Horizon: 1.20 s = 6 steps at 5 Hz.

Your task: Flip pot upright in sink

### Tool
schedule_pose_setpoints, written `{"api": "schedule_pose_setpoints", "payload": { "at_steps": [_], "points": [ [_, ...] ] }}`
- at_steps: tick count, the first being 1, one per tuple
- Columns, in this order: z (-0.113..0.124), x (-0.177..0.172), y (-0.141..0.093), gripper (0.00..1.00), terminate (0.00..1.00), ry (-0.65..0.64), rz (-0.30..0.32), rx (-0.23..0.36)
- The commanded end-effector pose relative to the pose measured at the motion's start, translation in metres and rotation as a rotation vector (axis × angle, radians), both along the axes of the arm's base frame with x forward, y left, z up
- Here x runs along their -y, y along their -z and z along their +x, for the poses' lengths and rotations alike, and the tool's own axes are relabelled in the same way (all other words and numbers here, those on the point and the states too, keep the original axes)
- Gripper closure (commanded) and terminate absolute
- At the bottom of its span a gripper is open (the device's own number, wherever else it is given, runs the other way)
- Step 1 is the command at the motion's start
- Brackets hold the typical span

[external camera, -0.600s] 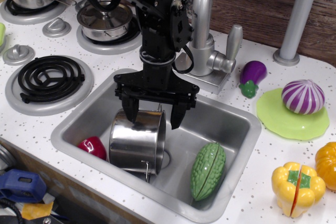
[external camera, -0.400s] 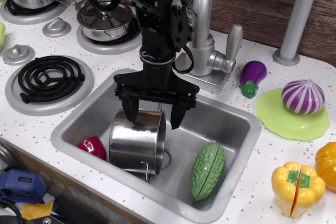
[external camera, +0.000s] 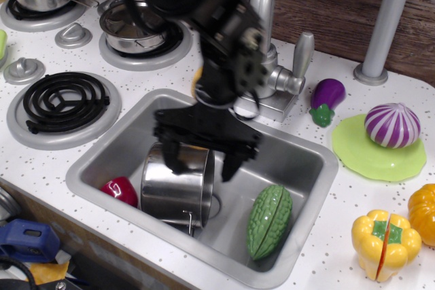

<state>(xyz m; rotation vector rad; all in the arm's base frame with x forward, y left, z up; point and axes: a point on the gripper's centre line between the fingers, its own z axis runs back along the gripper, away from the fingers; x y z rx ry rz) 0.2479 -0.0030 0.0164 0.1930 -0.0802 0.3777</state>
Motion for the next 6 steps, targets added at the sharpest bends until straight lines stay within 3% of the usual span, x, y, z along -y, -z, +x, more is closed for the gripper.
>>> {"api": "schedule_pose_setpoints", "payload": {
  "at_steps": [1,2,3,4,5,6],
  "points": [
    [0.001,0.005,0.001,0.0,0.0,0.013,0.058,0.004],
    [0.0,0.013,0.006,0.0,0.0,0.03,0.172,-0.029],
    [-0.001,0.008,0.013,0.0,0.0,0.073,0.246,-0.008],
    [-0.001,0.005,0.018,0.0,0.0,0.097,0.39,0.009],
    [0.001,0.001,0.017,0.0,0.0,0.109,0.426,0.014],
    [0.003,-0.011,0.014,0.0,0.0,0.137,0.416,0.02]
  ]
}}
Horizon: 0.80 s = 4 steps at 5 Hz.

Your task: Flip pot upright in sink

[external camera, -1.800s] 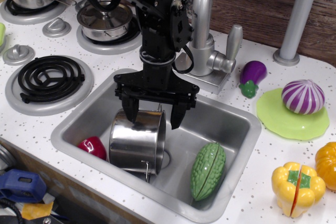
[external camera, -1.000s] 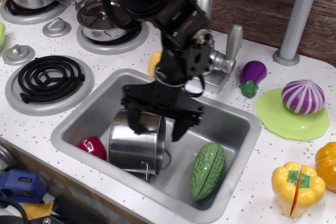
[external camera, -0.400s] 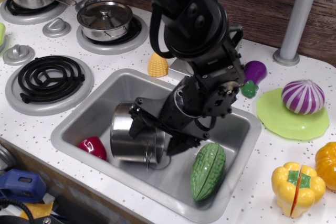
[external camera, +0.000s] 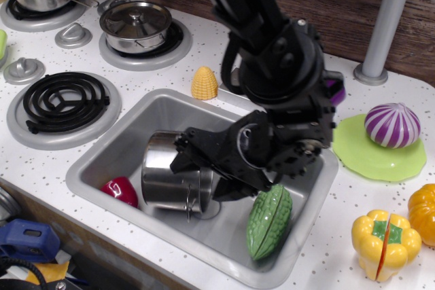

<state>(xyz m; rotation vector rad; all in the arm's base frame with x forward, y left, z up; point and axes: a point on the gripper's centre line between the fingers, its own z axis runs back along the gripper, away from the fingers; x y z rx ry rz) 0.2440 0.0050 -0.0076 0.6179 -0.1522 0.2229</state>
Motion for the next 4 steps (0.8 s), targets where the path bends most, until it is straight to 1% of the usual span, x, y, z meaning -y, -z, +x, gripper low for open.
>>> {"api": "schedule_pose_setpoints", "payload": {
  "at_steps": [1,2,3,4],
  "points": [
    [0.008,-0.012,-0.011,0.0,0.0,0.032,-0.025,0.049],
    [0.008,-0.02,-0.01,0.0,0.0,0.042,-0.008,0.07],
    [0.009,-0.029,-0.01,0.0,0.0,0.066,-0.017,0.078],
    [0.01,-0.034,-0.011,1.0,0.0,0.061,-0.023,0.1]
  ]
}}
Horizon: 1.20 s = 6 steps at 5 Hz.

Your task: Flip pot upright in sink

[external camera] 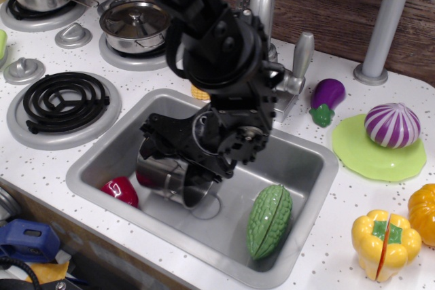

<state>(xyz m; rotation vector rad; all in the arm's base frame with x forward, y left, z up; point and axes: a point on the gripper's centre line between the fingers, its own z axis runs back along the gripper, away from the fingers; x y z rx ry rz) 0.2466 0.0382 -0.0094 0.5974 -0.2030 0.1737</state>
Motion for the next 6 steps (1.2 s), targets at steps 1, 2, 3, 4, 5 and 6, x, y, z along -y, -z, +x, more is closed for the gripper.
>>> {"api": "schedule_pose_setpoints", "payload": {
  "at_steps": [1,2,3,4,5,6],
  "points": [
    [0.009,-0.004,-0.012,1.0,0.0,-0.006,-0.041,0.093],
    [0.009,-0.009,-0.008,1.0,0.0,0.001,-0.06,0.134],
    [0.008,-0.007,-0.008,1.0,0.0,-0.024,-0.123,0.154],
    [0.007,0.001,-0.014,1.0,0.0,-0.092,-0.264,0.123],
    [0.008,0.003,-0.022,1.0,0.0,-0.133,-0.373,0.074],
    [0.009,0.004,-0.024,1.0,0.0,-0.161,-0.399,0.053]
  ]
}}
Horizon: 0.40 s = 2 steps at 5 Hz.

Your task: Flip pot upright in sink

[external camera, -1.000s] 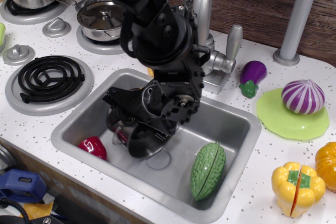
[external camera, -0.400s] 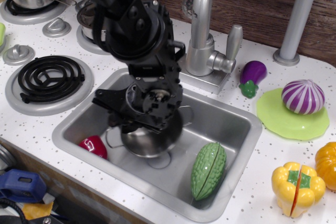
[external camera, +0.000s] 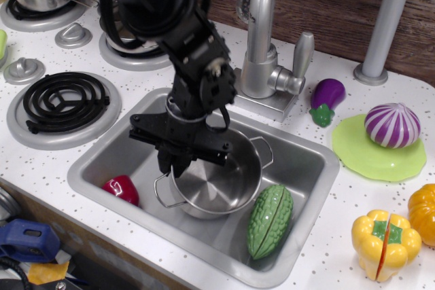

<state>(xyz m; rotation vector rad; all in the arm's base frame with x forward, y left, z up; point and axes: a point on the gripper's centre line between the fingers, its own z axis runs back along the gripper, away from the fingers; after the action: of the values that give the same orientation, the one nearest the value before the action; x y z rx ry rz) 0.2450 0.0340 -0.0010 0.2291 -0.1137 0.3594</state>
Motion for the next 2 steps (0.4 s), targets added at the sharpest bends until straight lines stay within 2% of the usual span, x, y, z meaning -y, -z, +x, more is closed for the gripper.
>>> {"api": "schedule_pose_setpoints", "payload": {
  "at_steps": [1,2],
  "points": [
    [0.0112,-0.0024,-0.0156,1.0,0.0,-0.03,-0.083,0.024],
    [0.0112,-0.0024,-0.0156,0.0,0.0,-0.03,-0.083,0.024]
  ]
}}
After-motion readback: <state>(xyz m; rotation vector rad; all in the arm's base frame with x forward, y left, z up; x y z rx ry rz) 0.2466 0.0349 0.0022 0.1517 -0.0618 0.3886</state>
